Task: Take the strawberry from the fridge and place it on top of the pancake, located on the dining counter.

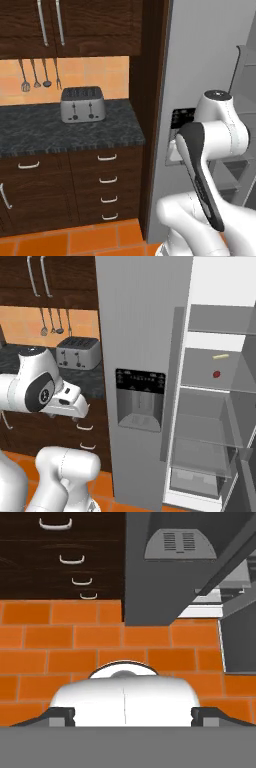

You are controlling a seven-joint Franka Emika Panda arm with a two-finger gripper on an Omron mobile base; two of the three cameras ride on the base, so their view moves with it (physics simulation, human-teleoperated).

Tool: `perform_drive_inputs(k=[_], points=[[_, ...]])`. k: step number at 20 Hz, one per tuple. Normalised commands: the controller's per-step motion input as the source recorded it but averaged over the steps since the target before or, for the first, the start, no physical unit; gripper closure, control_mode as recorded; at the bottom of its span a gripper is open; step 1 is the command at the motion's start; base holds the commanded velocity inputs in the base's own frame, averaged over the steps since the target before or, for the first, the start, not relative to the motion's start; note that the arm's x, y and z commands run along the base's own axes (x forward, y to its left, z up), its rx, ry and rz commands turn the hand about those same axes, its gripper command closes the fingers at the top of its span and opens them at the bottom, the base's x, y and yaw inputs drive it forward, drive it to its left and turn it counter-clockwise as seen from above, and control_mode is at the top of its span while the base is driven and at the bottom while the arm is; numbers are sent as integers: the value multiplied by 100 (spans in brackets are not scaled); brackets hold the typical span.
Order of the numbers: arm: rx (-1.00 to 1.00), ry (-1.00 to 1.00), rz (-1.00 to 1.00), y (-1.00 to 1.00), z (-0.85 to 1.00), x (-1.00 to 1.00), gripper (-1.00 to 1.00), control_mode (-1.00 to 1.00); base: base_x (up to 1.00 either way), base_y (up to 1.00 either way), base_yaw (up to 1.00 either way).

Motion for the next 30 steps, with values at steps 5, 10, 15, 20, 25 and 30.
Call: perform_drive_inputs(k=[5,10,15,20,25,30], points=[[0,0,0,0,0,0,-100,100,0,-1,0],[0,0,0,0,0,0,-100,100,0,0,0],[0,0,0,0,0,0,-100,100,0,-23,0],[0,0,0,0,0,0,-100,100,0,-60,0],[0,0,0,0,0,0,-100,100,0,-60,0],[0,0,0,0,0,0,-100,100,0,-65,0]])
